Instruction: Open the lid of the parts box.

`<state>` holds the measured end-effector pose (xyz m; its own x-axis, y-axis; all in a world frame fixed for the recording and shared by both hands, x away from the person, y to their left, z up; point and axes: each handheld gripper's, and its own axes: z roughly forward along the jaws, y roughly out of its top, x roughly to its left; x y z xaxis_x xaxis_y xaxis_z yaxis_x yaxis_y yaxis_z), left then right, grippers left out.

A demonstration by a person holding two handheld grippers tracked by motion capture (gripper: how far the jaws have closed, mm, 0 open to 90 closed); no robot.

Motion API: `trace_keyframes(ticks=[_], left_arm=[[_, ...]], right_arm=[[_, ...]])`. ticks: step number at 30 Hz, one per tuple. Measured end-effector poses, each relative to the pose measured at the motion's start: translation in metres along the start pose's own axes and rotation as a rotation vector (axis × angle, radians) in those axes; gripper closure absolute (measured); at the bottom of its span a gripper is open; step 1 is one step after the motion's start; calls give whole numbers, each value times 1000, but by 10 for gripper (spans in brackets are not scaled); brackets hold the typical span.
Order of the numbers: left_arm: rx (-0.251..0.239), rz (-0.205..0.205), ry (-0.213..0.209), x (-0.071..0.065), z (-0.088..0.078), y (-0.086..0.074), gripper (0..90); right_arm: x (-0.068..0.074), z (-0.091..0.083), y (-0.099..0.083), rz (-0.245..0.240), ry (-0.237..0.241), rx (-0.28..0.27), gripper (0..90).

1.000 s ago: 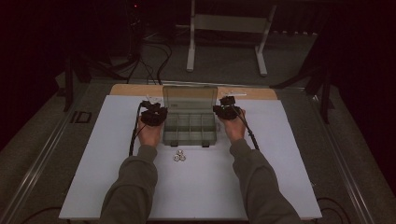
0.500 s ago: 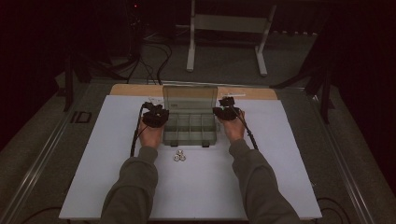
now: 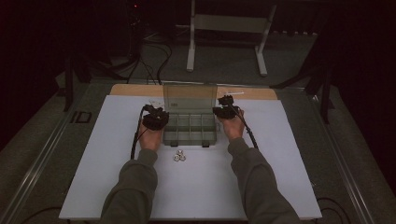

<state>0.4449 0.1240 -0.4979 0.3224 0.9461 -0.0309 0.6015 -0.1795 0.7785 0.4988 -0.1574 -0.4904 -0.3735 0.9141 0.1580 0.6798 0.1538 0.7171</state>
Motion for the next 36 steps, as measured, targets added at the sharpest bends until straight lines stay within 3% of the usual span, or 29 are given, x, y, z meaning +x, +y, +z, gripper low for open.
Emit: trace_keyframes(ticks=[13,16,21,22,25,29,36], left_arm=[[-17,-4,-2,3,-6,-7,777],[-23,-6,-20,3,-9,-9,735],[-56,-14,-67,4,-16,-11,611],[-68,-19,-77,5,-20,-12,567],[-80,-27,-93,6,-23,-13,544],[-91,-13,-119,5,-32,-15,494],[-124,2,-164,4,-53,-22,370]], right_arm=[[2,-7,1,-22,22,-52,754],[4,-9,-1,-38,27,-59,648],[7,-13,-9,-73,50,-64,563],[8,-16,-12,-90,69,-63,550],[11,-20,-14,-93,90,-76,559],[14,-31,-21,-106,137,-103,544],[18,-51,-33,-138,180,-115,386]])
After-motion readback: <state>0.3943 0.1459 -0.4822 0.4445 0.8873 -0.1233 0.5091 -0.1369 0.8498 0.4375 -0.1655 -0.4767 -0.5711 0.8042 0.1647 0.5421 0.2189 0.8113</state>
